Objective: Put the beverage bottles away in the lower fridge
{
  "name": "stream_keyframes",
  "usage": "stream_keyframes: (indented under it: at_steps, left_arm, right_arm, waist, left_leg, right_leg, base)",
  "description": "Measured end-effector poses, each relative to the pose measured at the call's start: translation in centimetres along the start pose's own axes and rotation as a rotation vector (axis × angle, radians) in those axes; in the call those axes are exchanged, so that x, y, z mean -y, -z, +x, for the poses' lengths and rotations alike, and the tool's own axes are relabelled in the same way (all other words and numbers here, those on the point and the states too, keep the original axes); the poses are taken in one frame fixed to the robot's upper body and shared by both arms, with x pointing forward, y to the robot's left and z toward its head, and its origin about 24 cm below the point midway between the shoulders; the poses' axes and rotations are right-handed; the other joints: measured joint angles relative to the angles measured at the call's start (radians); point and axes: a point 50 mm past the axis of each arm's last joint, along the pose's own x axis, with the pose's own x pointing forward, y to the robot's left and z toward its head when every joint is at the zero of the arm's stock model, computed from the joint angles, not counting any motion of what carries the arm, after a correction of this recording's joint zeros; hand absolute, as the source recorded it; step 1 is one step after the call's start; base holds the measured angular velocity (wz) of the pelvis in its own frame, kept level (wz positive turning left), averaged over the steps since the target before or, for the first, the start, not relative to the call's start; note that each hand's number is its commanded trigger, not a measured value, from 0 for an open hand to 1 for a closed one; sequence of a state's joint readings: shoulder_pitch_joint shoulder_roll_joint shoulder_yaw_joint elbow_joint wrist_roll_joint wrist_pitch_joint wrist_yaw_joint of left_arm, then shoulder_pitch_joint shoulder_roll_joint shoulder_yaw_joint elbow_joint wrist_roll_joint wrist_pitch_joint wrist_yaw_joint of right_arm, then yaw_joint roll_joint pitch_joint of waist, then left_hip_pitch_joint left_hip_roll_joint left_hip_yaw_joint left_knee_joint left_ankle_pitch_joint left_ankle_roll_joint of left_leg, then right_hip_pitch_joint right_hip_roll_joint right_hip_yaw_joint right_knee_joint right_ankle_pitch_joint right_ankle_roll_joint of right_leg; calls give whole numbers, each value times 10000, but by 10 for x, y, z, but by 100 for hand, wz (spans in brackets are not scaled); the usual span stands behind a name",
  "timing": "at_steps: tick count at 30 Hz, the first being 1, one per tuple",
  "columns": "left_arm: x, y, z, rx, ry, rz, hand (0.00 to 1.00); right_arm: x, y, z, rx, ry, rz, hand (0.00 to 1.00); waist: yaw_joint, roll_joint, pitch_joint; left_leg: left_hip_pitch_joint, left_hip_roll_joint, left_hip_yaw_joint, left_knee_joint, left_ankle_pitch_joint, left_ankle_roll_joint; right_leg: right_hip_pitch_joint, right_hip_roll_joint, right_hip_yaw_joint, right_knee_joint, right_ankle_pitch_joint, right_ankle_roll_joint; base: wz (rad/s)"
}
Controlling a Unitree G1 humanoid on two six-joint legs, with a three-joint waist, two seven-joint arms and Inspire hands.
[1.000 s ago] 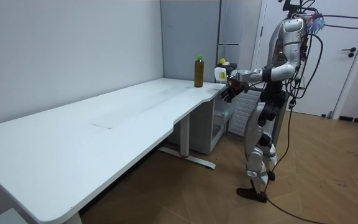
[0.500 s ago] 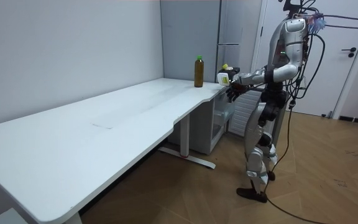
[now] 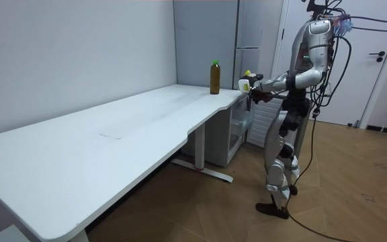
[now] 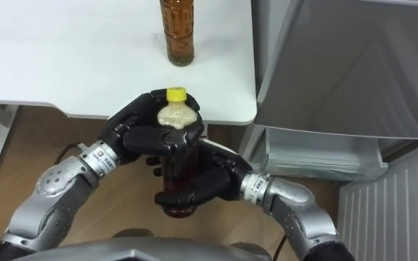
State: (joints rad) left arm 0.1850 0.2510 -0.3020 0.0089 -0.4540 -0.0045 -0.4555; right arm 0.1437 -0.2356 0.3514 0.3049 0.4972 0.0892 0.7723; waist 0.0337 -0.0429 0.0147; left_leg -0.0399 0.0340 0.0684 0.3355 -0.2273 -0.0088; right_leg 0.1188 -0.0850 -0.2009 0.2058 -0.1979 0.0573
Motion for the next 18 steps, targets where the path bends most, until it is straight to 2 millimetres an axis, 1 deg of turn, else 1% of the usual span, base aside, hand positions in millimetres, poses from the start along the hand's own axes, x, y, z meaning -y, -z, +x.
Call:
stream_keyframes:
  at_steps: [1, 2, 3, 4, 8, 15, 18]
  left_arm:
    - [1, 0, 0, 15, 21, 0, 97]
    - [0, 0, 0, 17, 16, 7, 64]
    - [0, -1, 0, 22, -19, 32, 11]
    - [-2, -1, 0, -11, -79, 83, 0]
    - [-3, 1, -1, -103, -192, 87, 0]
    - [0, 1, 2, -31, -104, -11, 0]
    - [2, 2, 3, -52, 5, -28, 0]
  right_arm:
    - [0, 1, -1, 5, 11, 58, 100]
    - [0, 1, -1, 12, -10, 95, 100]
    - [-1, 2, -1, -23, -69, 123, 100]
    - [-3, 4, 0, -86, -157, 139, 100]
    - [-8, 5, 2, -93, -340, 98, 100]
    - [-4, 1, -2, -59, 51, -65, 100]
    - [-4, 1, -2, -58, 129, -65, 100]
  waist:
    - [-5, -3, -2]
    - [-5, -5, -3]
    - [-17, -5, -4]
    - [-42, -2, -4]
    - [-35, 3, -1]
    - [-52, 104, -7]
    - [-67, 103, -5]
  left_leg:
    - [3, 2, 0, 1, 0, 0]
    - [4, 5, 0, 1, 0, 0]
    - [5, 7, 2, 0, 1, -1]
    - [6, 8, 10, 1, 1, -1]
    - [1, 3, 15, 13, 0, 0]
    - [11, -2, 11, 6, 3, 1]
    - [22, -2, 12, 3, 4, 1]
  right_leg:
    - [0, 0, -2, 0, 0, 0]
    - [0, 2, -2, -1, 0, 0]
    - [0, 5, -1, -1, 0, 0]
    - [0, 5, 4, -2, 0, 0]
    - [6, 0, 2, -2, 0, 0]
    - [25, 3, 39, 0, 0, 0]
    - [42, 3, 40, 0, 0, 0]
  base:
    - [0]
    - [0]
    - [0]
    - [0]
    - [0]
    - [0]
    - [0]
